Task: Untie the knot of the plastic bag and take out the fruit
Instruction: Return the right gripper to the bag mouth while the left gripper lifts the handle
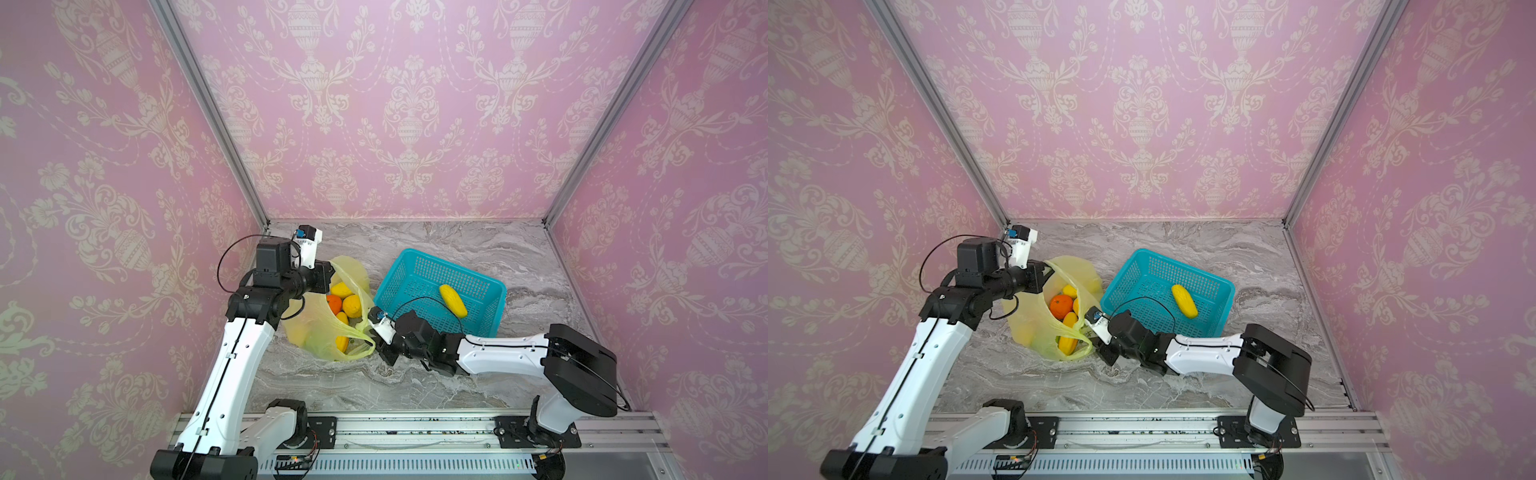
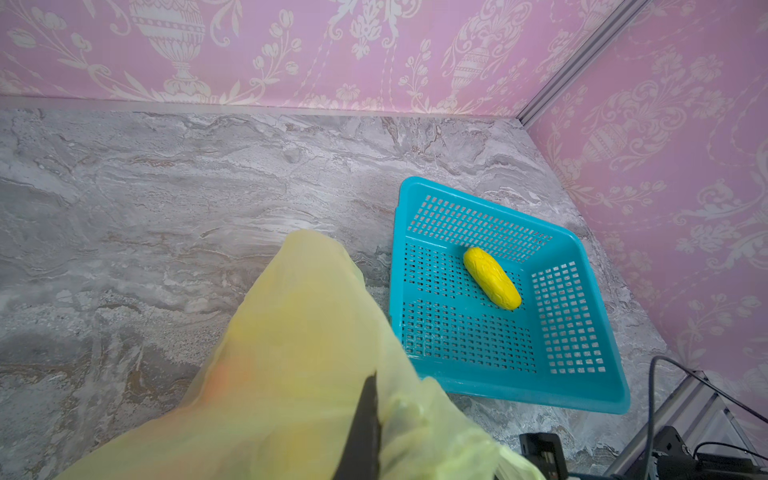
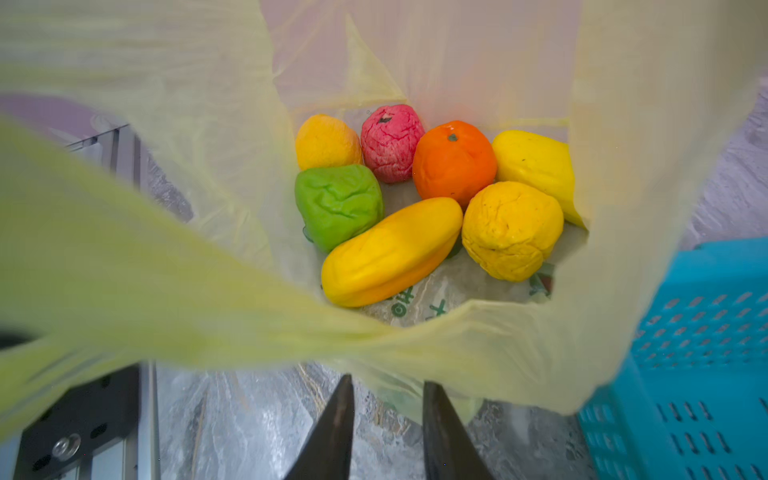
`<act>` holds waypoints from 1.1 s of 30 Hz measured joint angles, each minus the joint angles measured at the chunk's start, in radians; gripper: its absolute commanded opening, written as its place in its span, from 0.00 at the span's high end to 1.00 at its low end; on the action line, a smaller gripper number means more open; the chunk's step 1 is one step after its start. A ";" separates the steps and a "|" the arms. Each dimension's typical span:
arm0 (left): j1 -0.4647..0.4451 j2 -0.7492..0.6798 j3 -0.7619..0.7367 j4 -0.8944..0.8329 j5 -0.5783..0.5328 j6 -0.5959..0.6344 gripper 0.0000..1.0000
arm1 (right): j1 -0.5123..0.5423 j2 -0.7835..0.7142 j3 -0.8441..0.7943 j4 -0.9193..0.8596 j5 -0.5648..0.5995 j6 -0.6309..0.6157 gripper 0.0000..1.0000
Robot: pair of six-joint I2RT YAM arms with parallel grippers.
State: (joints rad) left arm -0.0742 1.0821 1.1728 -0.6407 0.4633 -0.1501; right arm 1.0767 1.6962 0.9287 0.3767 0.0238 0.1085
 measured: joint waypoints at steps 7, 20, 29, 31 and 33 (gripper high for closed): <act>-0.075 0.136 0.185 -0.042 -0.036 -0.009 1.00 | -0.117 0.093 0.206 -0.031 0.088 0.079 0.43; -0.178 0.129 0.178 -0.024 -0.192 0.079 1.00 | -0.174 0.057 0.204 -0.063 0.302 0.068 0.91; -0.178 0.223 0.129 -0.019 -0.250 0.135 1.00 | -0.173 -0.052 0.012 0.082 0.264 0.049 0.95; -0.178 0.230 0.129 -0.019 -0.253 0.138 1.00 | -0.170 -0.089 -0.014 0.106 0.253 0.051 0.78; -0.178 0.233 0.129 -0.019 -0.253 0.141 1.00 | -0.155 -0.118 -0.038 0.154 0.235 0.033 0.68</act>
State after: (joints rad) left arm -0.2520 1.3148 1.3022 -0.6598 0.2104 -0.0090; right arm 0.9215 1.5780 0.8906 0.5304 0.2588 0.1413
